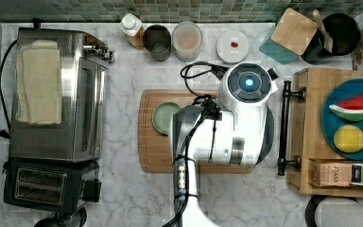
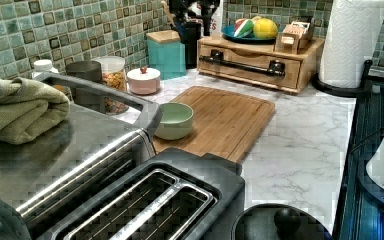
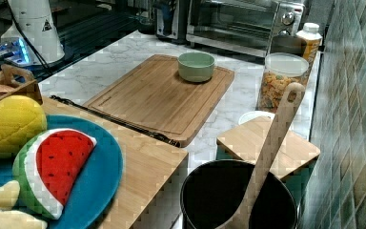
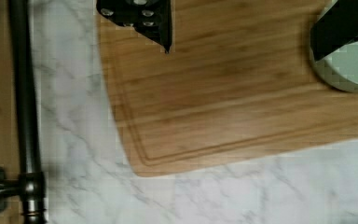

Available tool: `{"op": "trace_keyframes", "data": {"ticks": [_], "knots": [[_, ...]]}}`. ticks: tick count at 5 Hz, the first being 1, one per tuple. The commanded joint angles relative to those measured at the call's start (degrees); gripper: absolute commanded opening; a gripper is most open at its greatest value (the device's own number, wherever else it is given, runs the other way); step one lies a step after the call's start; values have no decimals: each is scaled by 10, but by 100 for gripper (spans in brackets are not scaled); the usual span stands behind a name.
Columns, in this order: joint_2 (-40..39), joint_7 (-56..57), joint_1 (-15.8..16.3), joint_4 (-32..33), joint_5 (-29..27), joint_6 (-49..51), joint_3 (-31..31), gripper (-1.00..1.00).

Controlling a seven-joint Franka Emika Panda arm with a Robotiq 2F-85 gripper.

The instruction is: Open the drawer.

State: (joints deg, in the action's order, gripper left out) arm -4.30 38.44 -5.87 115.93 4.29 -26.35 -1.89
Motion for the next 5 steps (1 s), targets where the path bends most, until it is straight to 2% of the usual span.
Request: {"op": "trace_keyframes", "data": {"ticks": [1,3,4,5], "knots": [[-2,113,-54,-4,30,-46,-62,100],[-23,155,-77,1,48,-97,-93,100],[-37,173,-99,3,41,-122,-92,100],[-44,143,-96,-5,37,-101,-90,100]]}}
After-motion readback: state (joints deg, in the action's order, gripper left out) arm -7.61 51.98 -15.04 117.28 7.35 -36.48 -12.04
